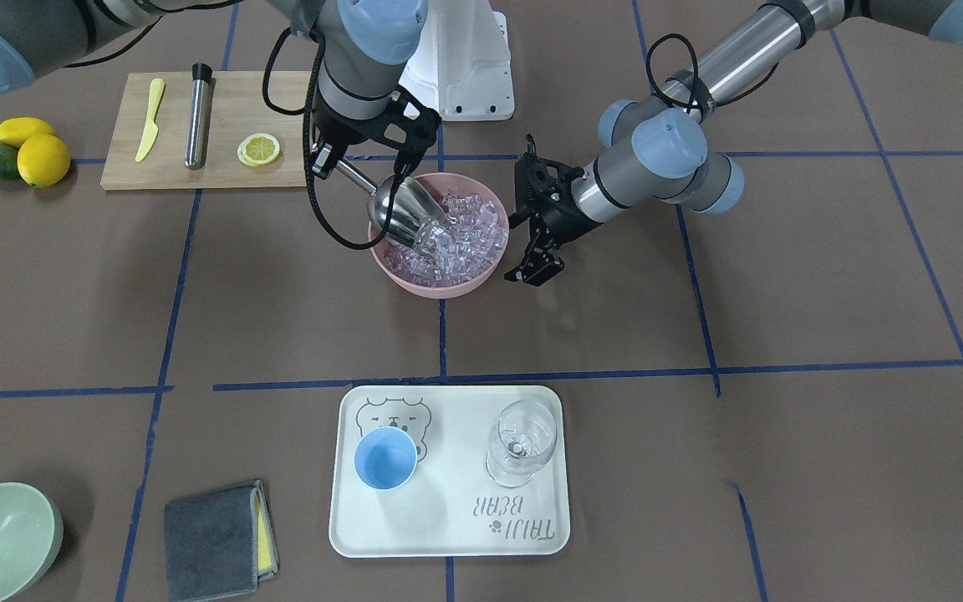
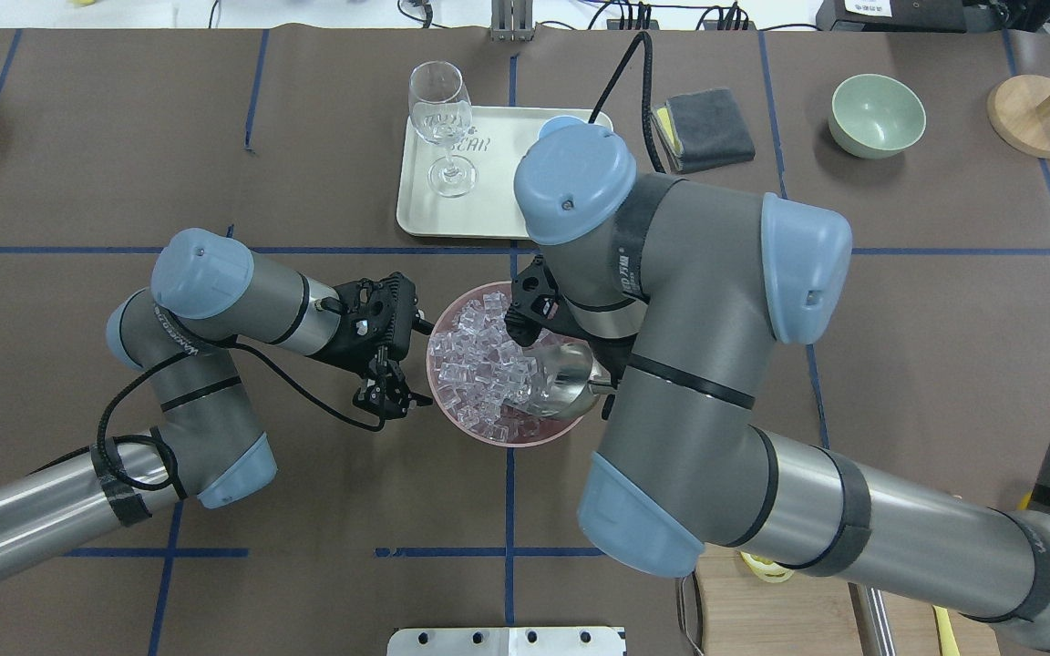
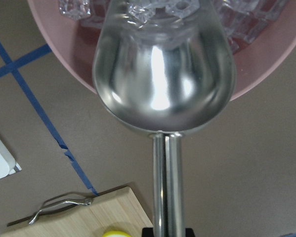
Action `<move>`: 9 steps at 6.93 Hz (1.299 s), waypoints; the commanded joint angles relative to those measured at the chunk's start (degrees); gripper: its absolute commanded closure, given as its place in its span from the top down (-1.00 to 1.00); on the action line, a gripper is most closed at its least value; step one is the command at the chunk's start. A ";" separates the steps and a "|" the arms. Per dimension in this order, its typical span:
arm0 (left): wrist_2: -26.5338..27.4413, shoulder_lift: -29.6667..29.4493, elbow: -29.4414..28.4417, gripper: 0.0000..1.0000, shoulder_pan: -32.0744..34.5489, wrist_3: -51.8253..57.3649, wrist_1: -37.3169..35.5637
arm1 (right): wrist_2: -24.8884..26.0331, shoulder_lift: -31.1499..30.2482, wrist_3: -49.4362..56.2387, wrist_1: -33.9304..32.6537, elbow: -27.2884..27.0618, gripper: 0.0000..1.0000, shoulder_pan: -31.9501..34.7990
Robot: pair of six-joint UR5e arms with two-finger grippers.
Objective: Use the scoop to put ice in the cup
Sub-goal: 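Dip the scoop into the ice cubes with the right gripper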
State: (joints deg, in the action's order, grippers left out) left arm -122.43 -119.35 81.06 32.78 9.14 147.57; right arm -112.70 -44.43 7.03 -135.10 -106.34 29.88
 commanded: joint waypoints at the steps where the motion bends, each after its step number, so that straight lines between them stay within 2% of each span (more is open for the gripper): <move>1: 0.00 -0.01 0.06 1.00 -0.08 0.00 0.00 | -0.59 -4.77 -1.66 6.84 -1.06 -1.00 -0.35; 6: -0.09 -0.01 0.32 1.00 0.00 -0.09 0.00 | -2.00 -5.40 -3.25 10.81 -1.23 -1.00 -0.53; 9: -0.18 -0.01 0.32 1.00 0.09 -4.21 1.31 | -1.99 -8.30 -4.65 18.71 -1.41 -1.00 -0.35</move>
State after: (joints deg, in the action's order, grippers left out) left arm -122.54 -119.36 81.38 32.85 6.61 148.13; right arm -114.68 -51.90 3.08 -119.11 -107.70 29.44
